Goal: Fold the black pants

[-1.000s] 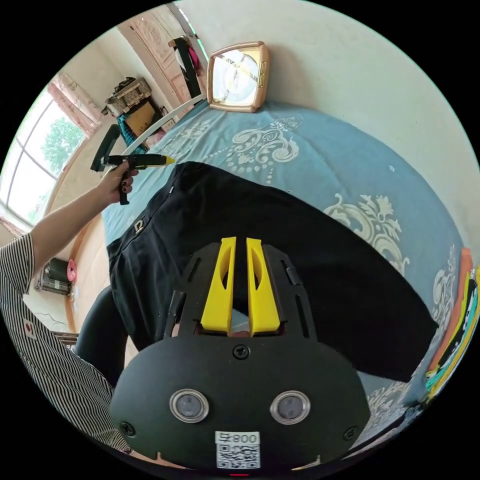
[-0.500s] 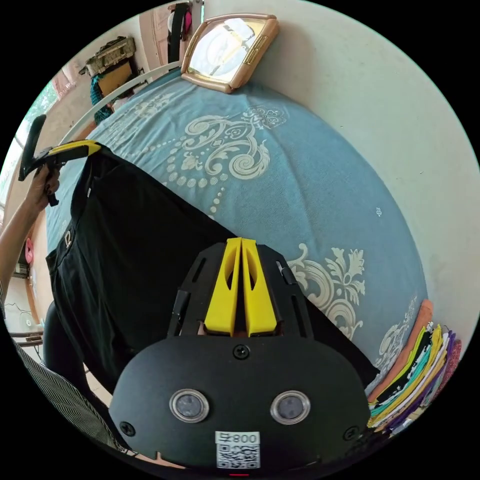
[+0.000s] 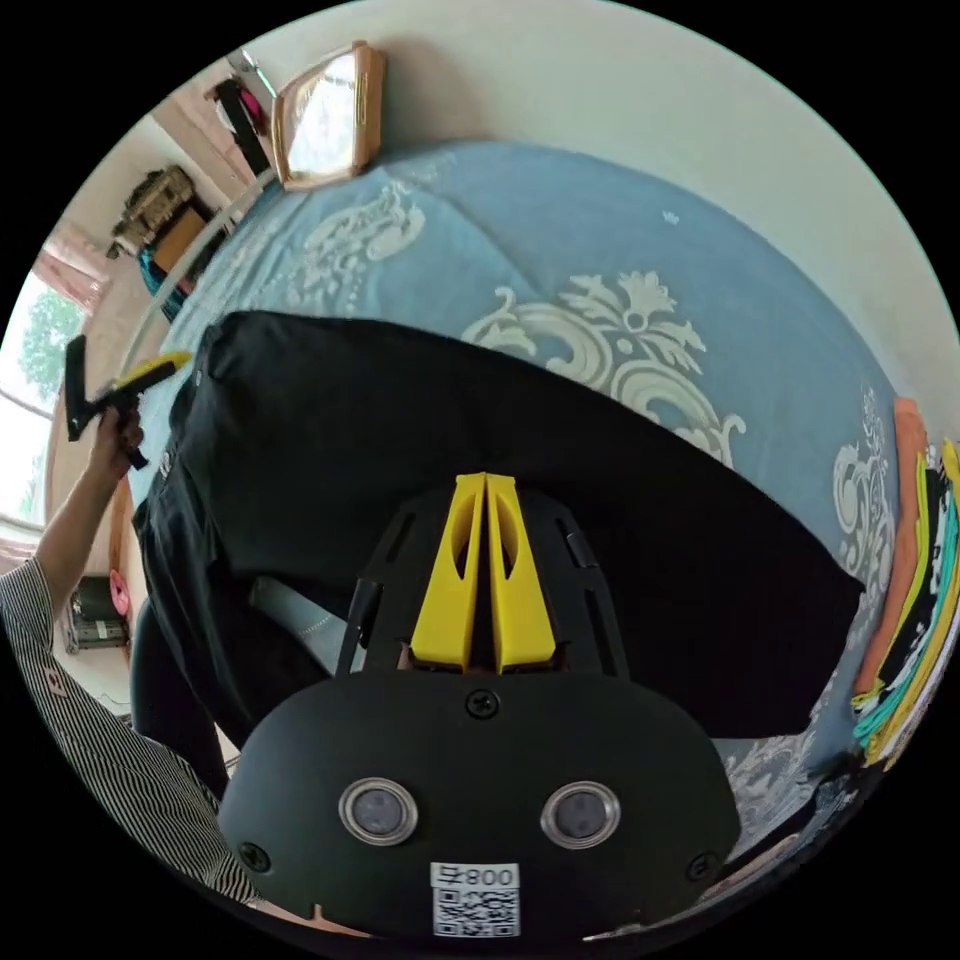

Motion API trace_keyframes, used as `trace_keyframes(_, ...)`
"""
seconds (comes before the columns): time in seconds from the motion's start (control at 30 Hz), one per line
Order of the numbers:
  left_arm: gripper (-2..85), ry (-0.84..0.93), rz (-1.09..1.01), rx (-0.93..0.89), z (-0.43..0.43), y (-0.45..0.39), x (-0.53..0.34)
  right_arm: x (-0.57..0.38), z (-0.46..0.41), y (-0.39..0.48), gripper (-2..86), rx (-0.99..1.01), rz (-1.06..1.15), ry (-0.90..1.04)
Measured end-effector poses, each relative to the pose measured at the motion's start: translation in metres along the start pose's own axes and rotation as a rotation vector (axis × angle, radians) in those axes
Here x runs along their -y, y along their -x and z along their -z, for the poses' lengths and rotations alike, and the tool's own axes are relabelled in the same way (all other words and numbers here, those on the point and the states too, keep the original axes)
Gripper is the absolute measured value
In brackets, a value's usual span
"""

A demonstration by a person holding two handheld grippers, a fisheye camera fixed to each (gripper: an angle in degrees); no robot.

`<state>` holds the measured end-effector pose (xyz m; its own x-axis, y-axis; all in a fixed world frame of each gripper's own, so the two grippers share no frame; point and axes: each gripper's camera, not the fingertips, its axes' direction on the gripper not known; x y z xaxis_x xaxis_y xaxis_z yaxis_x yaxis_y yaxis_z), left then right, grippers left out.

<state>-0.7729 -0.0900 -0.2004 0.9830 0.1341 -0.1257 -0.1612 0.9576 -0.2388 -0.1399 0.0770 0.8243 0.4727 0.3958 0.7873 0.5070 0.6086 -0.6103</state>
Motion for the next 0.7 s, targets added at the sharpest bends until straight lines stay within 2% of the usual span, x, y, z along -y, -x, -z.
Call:
trace_keyframes(0.03,1.3,-0.059,0.015,-0.004,0.003,0.001,-0.003,0.001,0.001,-0.010,0.1,0.035,-0.043,0.021)
trace_keyframes(0.1,1.5,-0.059,0.085,-0.089,0.008,0.009,-0.005,0.000,0.010,-0.015,0.2,0.015,-0.057,-0.022)
trace_keyframes(0.2,3.3,-0.126,0.068,-0.223,0.019,0.000,-0.025,-0.012,0.027,-0.006,0.6,0.038,0.041,-0.058)
trace_keyframes(0.3,6.3,-0.060,-0.002,-0.347,0.013,-0.020,-0.049,-0.033,0.020,0.022,1.4,0.180,0.171,0.003)
trace_keyframes(0.4,7.2,0.000,-0.005,-0.348,0.008,-0.029,-0.074,-0.048,-0.003,0.042,4.1,0.314,0.221,0.085)
trace_keyframes(0.53,7.3,0.057,0.048,-0.251,0.004,-0.022,-0.103,-0.044,-0.031,0.037,6.4,0.576,0.159,0.146)
trace_keyframes(0.7,5.2,0.062,0.123,-0.261,0.002,-0.006,-0.144,-0.043,-0.053,0.017,4.4,0.724,0.061,0.142)
